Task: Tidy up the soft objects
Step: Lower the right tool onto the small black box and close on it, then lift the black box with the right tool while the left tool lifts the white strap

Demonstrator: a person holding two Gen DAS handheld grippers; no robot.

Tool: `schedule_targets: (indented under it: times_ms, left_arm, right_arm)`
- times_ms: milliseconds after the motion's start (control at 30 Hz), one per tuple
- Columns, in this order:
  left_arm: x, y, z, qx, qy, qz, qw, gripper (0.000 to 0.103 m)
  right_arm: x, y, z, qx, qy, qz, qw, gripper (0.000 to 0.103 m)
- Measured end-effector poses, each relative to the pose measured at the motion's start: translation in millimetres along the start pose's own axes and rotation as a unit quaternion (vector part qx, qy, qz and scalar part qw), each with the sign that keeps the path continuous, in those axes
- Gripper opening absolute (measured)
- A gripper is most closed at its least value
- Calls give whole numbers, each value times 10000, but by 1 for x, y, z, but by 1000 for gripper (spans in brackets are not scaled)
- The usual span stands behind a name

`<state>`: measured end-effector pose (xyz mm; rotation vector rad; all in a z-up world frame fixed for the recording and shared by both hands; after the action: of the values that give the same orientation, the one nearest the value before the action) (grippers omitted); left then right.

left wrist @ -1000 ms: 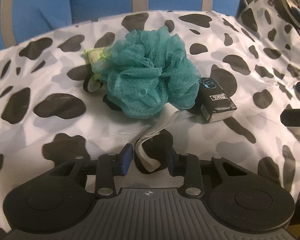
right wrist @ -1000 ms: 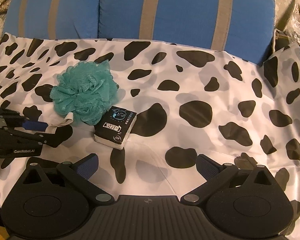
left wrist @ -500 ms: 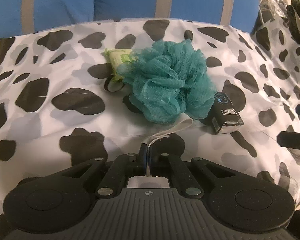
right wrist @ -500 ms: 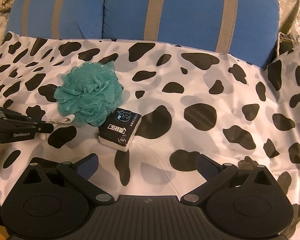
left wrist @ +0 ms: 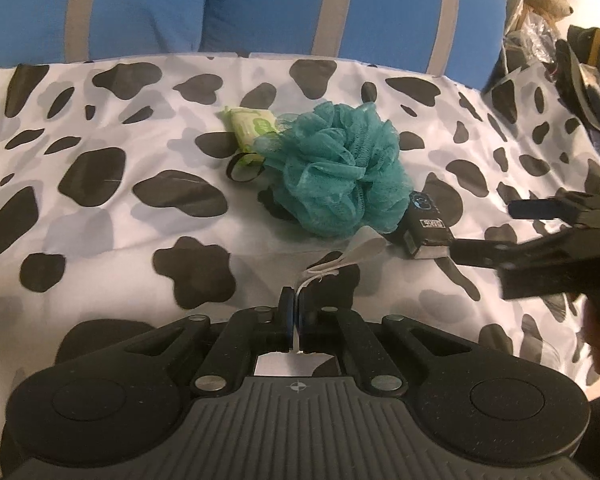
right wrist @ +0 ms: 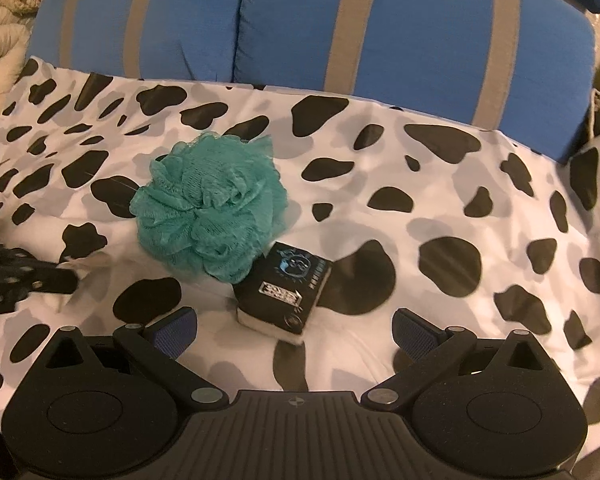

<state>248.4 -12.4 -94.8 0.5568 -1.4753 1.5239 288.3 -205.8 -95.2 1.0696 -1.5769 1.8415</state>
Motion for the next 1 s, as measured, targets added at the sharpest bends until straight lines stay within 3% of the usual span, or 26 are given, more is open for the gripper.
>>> schedule_targets:
  times_ms: [433,733,867,1000]
  left_arm:
    - [22,0,-21,-6,-110,197,9997,2]
    - [24,0,-22,-16,-43,196,9998,2]
    - [24,0,-20,-23,-25,186,9998,2]
    - [24,0,-18,-15,-15,177,9998,2]
  right_arm:
    - [-46,-13,-2,-449,37,-310,9985,101]
    - [-63,-10,2,-617,208,-595,9961,81]
    - [-64,-5,8,-811,146,-777,9936,52]
    - [-60,-3,13,-901,126,-753,9930,52]
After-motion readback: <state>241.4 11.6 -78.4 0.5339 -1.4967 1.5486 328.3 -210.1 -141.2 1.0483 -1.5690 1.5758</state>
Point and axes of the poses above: each gripper's, at about its wrist camera, not at the fingertips, and x roughly against the way its jaws point, z to its right, y to its underside, the point moved 6 cm from there along -x, roughly the way its jaws point, and after that the axes turned 3 degrees about -z, right-handed, at the moved point
